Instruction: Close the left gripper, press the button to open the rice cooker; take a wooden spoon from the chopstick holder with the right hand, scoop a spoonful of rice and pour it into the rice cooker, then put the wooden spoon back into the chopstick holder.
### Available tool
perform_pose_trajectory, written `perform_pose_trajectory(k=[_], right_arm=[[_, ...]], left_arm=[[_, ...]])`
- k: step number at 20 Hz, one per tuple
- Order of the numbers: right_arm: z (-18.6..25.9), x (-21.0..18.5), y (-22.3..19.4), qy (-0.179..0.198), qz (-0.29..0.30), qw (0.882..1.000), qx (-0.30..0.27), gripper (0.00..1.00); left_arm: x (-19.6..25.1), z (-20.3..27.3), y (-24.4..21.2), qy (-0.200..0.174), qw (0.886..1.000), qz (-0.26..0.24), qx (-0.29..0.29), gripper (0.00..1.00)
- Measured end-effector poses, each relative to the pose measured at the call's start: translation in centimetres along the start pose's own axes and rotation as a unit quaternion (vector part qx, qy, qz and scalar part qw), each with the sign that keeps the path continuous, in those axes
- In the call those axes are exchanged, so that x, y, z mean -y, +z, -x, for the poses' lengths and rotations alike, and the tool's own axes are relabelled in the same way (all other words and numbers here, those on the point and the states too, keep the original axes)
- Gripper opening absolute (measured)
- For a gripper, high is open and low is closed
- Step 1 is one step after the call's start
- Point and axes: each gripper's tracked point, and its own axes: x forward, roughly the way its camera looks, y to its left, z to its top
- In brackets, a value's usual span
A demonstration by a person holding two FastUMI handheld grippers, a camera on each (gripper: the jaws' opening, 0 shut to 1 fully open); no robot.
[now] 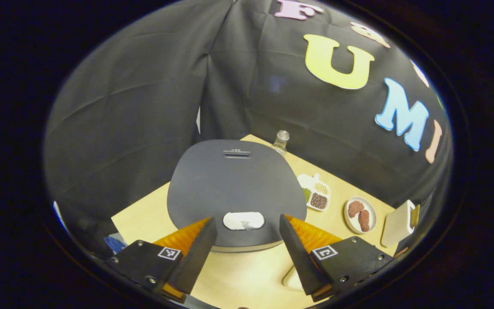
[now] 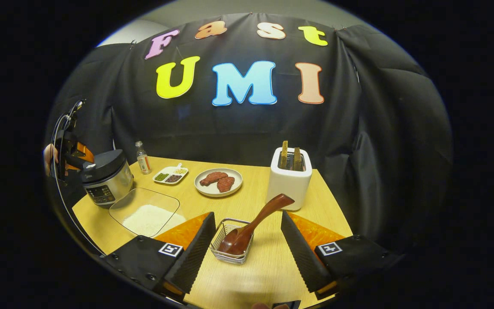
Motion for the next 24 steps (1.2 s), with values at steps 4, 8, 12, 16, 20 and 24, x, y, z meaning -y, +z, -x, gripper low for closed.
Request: perform_pose_trajectory(k=[4, 8, 12, 16, 20, 24], right_arm=[[-0.4, -1.1, -0.4, 0.012, 0.006, 1.000, -0.010, 0.98], [-0.5, -2.8, -1.7, 0.044, -0.003, 0.998, -0.040, 0.98], [-1.1, -4.7, -2.0, 0.086, 0.031, 0.994, -0.068, 0.98], [-0.6, -6.0, 1.0, 0.096, -0.011, 0.994, -0.051, 0.98], [1.4, -3.5, 5.4, 0.042, -0.010, 0.999, 0.003, 0.98], [5.5, -0.5, 10.7, -0.022, -0.012, 0.998, 0.054, 0.99]], left_arm=[[-0.8, -1.0, -1.2, 0.027, 0.997, -0.077, -0.008, 0.97], [0.3, -1.9, -1.5, 0.021, 0.996, -0.083, 0.005, 0.98], [0.2, -1.4, -1.4, 0.022, 0.997, -0.080, -0.003, 0.98], [0.6, -0.7, -1.5, -0.001, 0.992, -0.105, -0.062, 0.96], [2.1, 4.5, 2.8, -0.037, 0.992, -0.118, 0.001, 0.93], [5.0, 16.7, 8.2, -0.099, 0.978, -0.135, 0.126, 0.93]])
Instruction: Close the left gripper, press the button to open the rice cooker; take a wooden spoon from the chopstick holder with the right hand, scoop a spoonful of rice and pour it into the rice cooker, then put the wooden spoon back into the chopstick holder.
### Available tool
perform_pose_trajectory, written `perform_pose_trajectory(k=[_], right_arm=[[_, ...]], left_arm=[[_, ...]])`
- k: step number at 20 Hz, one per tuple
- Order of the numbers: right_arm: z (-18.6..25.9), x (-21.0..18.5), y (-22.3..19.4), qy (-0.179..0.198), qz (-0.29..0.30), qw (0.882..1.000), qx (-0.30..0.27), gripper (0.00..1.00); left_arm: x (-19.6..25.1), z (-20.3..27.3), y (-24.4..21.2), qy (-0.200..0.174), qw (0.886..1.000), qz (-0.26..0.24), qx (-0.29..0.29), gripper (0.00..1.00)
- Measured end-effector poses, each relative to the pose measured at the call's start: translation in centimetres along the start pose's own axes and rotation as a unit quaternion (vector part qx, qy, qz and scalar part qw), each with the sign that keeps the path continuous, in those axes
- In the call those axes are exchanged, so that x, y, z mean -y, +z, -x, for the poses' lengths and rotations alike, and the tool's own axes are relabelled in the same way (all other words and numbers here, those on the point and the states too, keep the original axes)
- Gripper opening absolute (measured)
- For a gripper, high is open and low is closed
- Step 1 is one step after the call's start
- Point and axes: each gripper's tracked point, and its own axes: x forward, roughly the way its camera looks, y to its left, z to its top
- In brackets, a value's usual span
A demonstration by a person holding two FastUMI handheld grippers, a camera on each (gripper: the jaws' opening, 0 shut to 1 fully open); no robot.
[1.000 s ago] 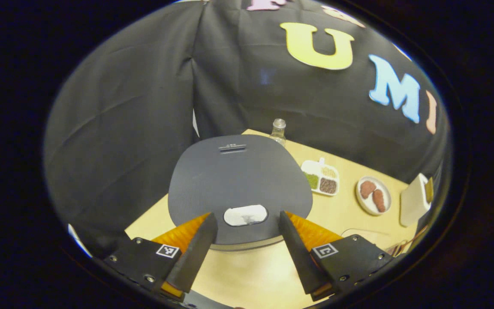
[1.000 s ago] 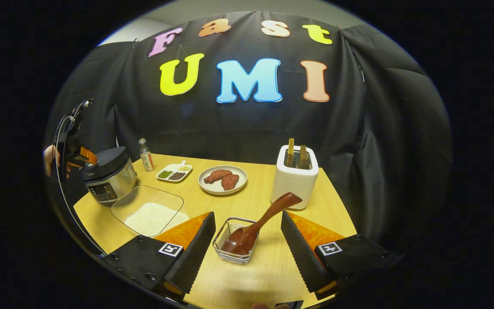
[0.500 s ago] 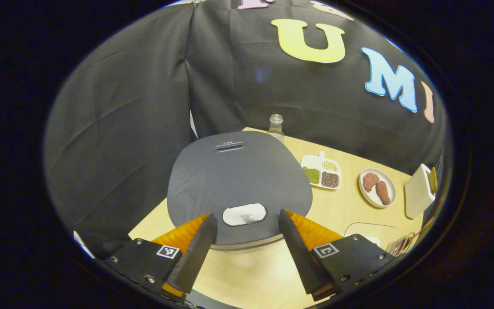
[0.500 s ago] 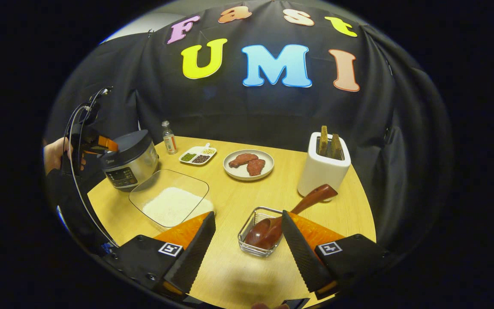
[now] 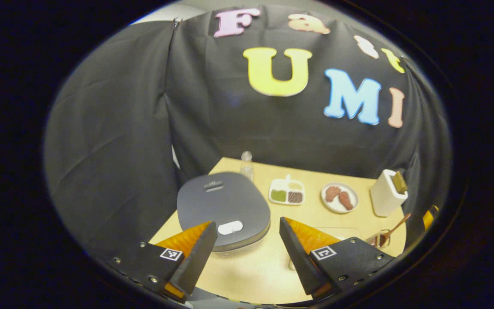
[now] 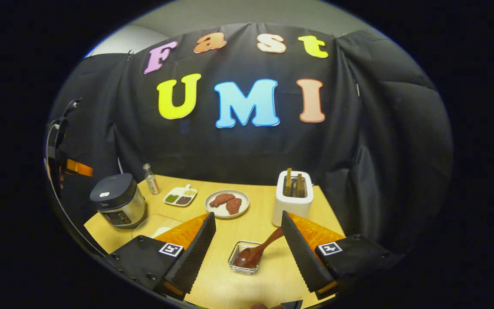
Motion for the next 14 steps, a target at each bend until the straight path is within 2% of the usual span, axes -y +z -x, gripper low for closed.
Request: perform_pose_trajectory(k=[3, 5, 7, 8, 9, 10, 14], right_arm=[[3.4, 1.6, 3.5, -0.039, 0.021, 0.999, 0.029, 0.99], [5.9, 1.4, 5.6, -0.049, 0.020, 0.998, 0.046, 0.98], [8.2, 1.2, 7.1, -0.056, 0.010, 0.996, 0.063, 0.99], [9.2, 1.2, 7.6, -0.059, 0.005, 0.996, 0.072, 0.94], [10.2, 1.0, 7.9, -0.059, 0.001, 0.995, 0.080, 0.94], [11.1, 0.8, 8.0, -0.060, -0.004, 0.995, 0.085, 0.99], [12.9, 0.3, 7.2, -0.059, -0.010, 0.994, 0.088, 0.99]], left_arm=[[3.5, 7.1, 4.8, -0.050, 0.996, 0.003, 0.075, 0.92], [4.5, 11.6, 6.4, -0.068, 0.992, -0.005, 0.106, 0.92], [4.8, 15.1, 6.8, -0.075, 0.988, -0.013, 0.132, 0.92], [5.0, 16.7, 7.1, -0.076, 0.986, -0.011, 0.148, 0.92], [5.2, 18.1, 7.1, -0.077, 0.983, -0.011, 0.164, 0.92], [5.1, 19.4, 6.8, -0.078, 0.981, -0.015, 0.175, 0.92], [4.9, 22.3, 4.5, -0.077, 0.978, -0.014, 0.194, 0.92]])
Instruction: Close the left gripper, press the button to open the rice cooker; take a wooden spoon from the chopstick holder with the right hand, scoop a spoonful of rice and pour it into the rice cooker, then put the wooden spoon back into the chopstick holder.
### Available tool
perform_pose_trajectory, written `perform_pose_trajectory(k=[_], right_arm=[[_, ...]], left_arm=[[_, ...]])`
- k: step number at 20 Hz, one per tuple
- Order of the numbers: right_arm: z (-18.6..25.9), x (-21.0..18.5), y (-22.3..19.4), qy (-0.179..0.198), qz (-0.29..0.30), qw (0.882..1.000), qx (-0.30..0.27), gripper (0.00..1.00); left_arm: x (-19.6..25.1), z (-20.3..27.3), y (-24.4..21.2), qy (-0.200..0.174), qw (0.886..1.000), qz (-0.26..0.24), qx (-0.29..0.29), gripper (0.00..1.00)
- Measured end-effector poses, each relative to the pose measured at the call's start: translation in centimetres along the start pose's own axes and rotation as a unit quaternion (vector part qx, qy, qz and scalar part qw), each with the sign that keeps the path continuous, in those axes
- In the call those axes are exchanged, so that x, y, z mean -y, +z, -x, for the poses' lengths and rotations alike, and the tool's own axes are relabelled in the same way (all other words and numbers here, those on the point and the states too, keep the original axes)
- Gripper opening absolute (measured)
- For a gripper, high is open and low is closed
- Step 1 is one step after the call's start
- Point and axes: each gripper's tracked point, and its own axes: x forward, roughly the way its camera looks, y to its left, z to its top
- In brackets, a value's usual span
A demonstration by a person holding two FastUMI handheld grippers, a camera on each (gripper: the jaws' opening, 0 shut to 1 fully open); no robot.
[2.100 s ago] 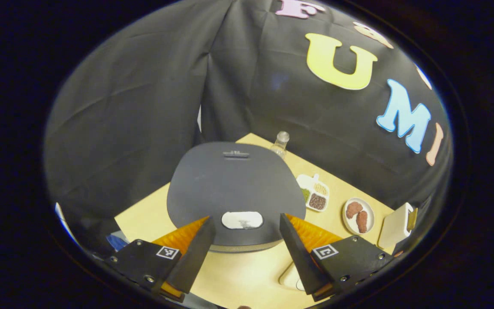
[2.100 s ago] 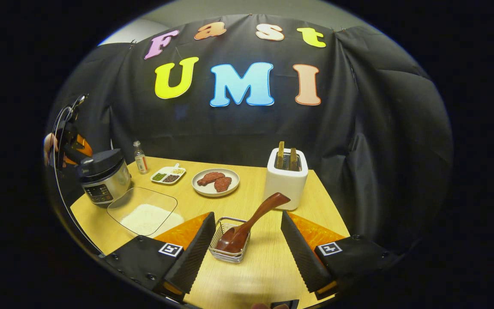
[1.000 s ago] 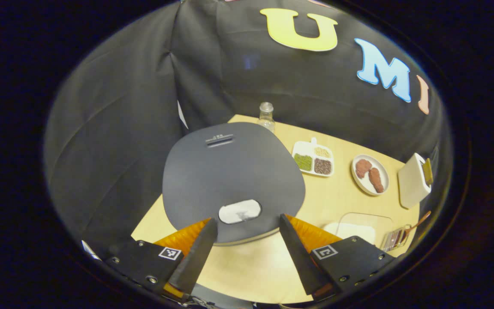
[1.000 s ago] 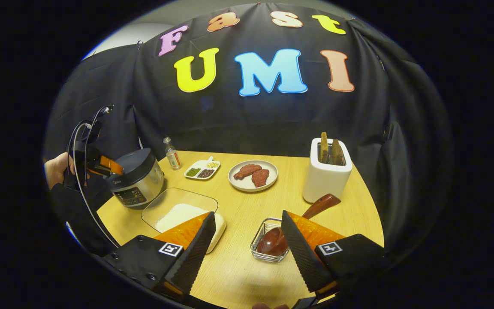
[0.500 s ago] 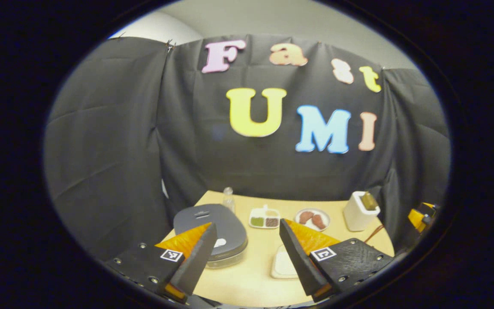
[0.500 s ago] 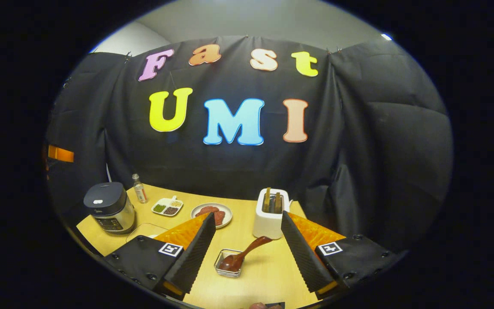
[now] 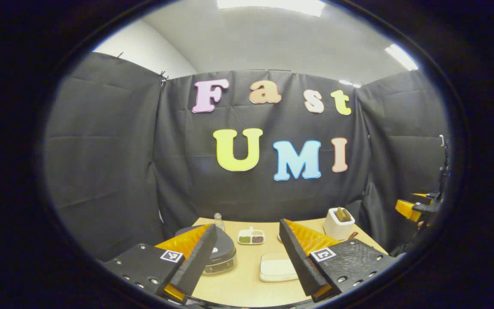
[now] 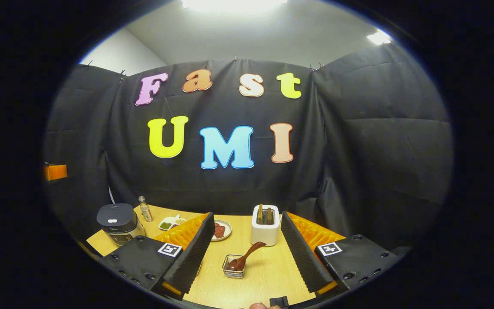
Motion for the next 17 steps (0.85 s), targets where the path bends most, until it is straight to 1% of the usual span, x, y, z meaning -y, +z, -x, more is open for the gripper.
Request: perform_pose_trajectory(k=[4, 5, 6, 10, 11, 13, 14, 17], right_arm=[[0.6, 0.1, -0.5, -0.004, -0.005, 1.000, 0.000, 0.99], [0.6, 0.0, -0.5, -0.003, -0.009, 1.000, -0.001, 0.94], [0.6, -0.1, -0.5, -0.001, -0.013, 1.000, -0.001, 0.99], [0.6, -0.4, -0.7, 0.004, -0.018, 1.000, -0.003, 0.99], [0.6, -0.5, -1.0, 0.006, -0.017, 1.000, -0.004, 0.94], [0.6, -0.6, -1.5, 0.008, -0.014, 1.000, -0.010, 0.94], [0.7, -0.6, -1.7, 0.009, -0.014, 1.000, -0.013, 0.99], [0.7, -1.0, -2.6, 0.016, -0.019, 0.999, -0.025, 0.99]], left_arm=[[-0.4, 2.1, -0.7, 0.000, 1.000, 0.017, 0.016, 0.92], [-0.6, 2.4, -1.1, 0.002, 1.000, 0.021, 0.016, 0.92], [-0.8, 2.6, -1.3, 0.004, 1.000, 0.024, 0.015, 0.92], [-1.4, 3.5, -1.9, 0.013, 0.999, 0.027, 0.013, 0.92], [-1.4, 3.4, -2.2, 0.014, 0.999, 0.028, 0.013, 0.92], [-1.2, 3.4, -2.4, 0.015, 0.999, 0.031, 0.014, 0.92], [-1.1, 3.4, -2.4, 0.013, 0.999, 0.031, 0.016, 0.92], [-0.6, 3.2, -2.6, 0.012, 1.000, 0.022, 0.016, 0.92]])
